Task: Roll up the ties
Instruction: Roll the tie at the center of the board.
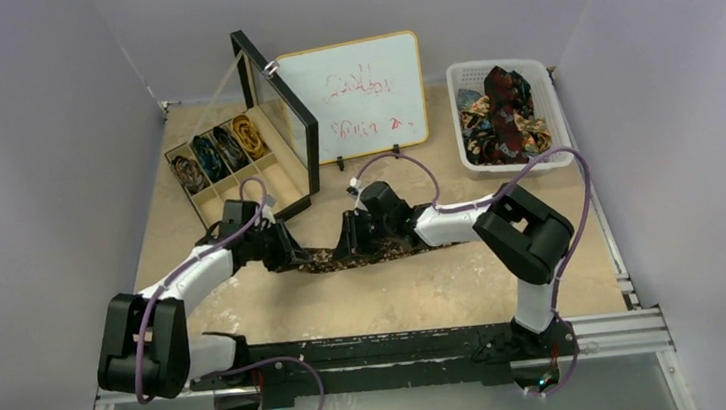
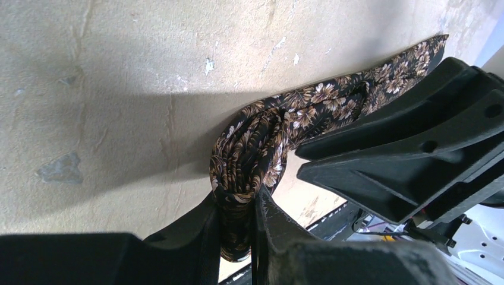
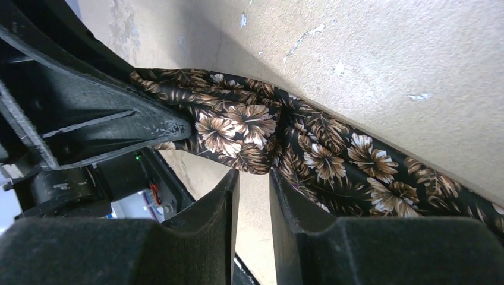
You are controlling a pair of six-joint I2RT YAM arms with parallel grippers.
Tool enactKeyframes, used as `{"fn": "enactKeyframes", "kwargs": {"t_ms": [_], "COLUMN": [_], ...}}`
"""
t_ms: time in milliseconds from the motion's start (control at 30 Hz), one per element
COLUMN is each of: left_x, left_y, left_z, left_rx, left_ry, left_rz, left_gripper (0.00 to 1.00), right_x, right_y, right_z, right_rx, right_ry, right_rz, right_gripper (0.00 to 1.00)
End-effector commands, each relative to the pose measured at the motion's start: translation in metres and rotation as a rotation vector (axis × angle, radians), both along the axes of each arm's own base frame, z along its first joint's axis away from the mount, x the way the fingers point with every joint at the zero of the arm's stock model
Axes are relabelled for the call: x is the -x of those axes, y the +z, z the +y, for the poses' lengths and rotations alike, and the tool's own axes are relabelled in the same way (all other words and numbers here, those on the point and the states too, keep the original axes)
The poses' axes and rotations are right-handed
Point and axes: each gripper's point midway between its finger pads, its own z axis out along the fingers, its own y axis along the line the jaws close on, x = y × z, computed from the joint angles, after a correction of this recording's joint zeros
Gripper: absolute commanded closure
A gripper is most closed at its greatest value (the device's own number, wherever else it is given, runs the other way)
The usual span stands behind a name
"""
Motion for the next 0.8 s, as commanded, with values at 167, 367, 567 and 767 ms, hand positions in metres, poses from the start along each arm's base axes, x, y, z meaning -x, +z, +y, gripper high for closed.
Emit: {"fn": "enactKeyframes", "kwargs": {"t_ms": [167,367,567,767], "left_x": [-0.013,-0.014,-0.017,-0.017], "left_y": [0.015,0.014,0.018,0.019], "left_z": [0.006,0.007,0.004,0.005], "left_rx": [-0.057,-0.096,-0.121,-0.178], "left_ry": [-0.008,-0.009,-0.006,-0.008], "left_rz": [-0.064,-0.056,-0.061,-0.052], "left_gripper": [0.94,0.94,0.95,0.97], "right_x": [-0.009,-0.01,-0.012,-0.013], "right_y": [0.004,0.004,-0.004,-0.013], "right_z": [0.022,0.025,0.027,0.03], "right_rx": [-0.043,-0.047,-0.035,-0.024], "right_ry": [0.029,0.037,0.039,0.043], "right_rz": [-0.009,-0.01,0.007,0.02], "right_gripper": [0.79,0.78,0.77,0.8]}}
